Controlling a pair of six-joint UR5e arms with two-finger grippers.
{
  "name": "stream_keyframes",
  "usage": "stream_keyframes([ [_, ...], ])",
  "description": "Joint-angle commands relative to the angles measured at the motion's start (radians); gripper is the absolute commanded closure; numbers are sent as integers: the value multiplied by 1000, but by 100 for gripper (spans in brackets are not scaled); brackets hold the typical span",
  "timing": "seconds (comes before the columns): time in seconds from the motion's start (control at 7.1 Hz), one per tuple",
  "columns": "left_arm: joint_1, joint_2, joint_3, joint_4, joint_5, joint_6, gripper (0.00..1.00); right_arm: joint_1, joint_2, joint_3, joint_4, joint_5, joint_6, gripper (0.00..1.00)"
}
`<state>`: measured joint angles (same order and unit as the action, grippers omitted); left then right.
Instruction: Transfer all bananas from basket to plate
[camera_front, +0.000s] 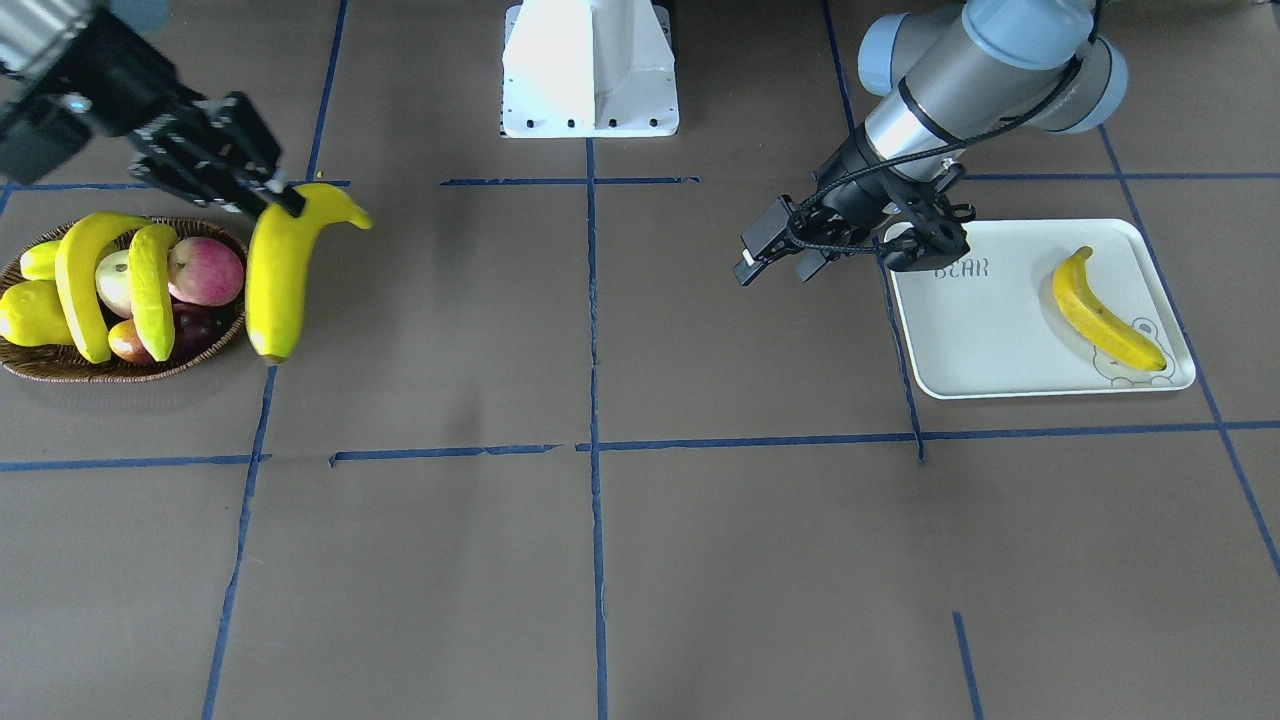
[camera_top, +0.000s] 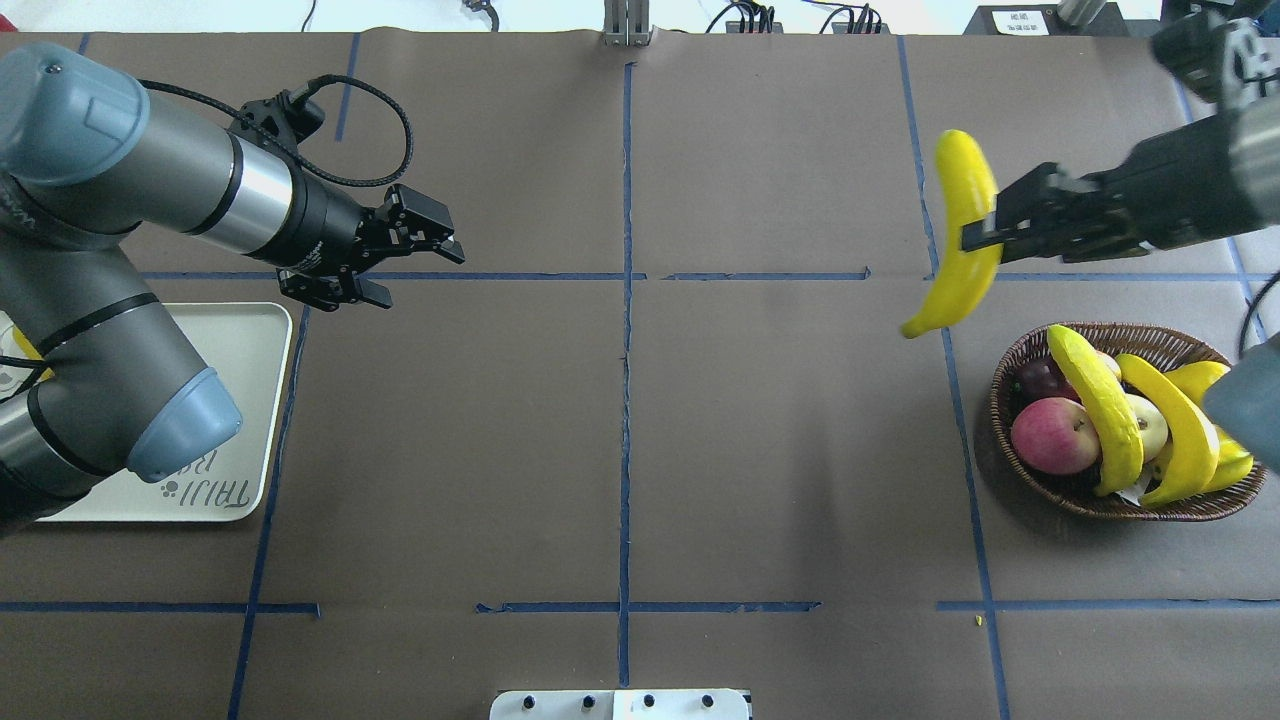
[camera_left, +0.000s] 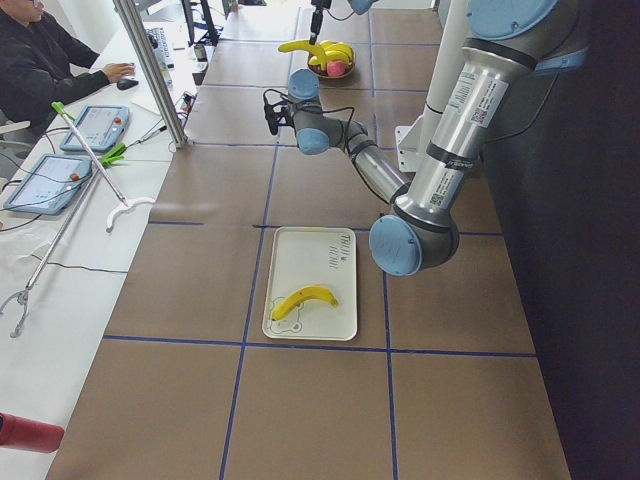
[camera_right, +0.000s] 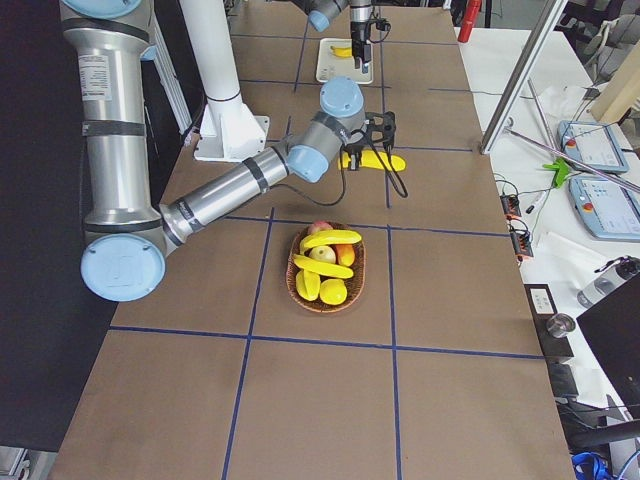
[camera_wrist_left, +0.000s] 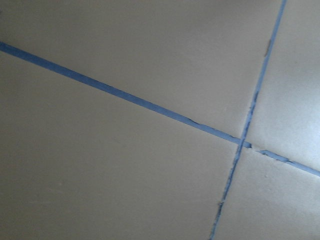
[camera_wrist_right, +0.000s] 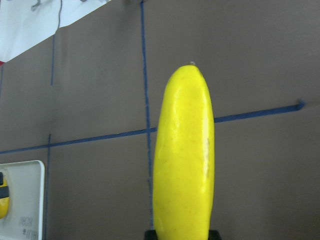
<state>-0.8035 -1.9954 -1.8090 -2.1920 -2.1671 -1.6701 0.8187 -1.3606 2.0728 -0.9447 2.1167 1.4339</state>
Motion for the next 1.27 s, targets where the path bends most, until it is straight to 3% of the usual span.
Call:
stream_keyframes([
  [0.0,1,-32,20,-135,0,-100,7,-264,60,-3,79,-246,82,100],
  [0.56,130,-146,20,-150,4,-120,7,-389,148,-7,89,-300,-6,100],
  [0.85,245,-189,5,-153,140,-178,6,-406,166,-8,89,-323,-6,100],
  [1.13,270,-190,17,-152,174,-177,7,-403,167,-10,90,-320,-6,100],
])
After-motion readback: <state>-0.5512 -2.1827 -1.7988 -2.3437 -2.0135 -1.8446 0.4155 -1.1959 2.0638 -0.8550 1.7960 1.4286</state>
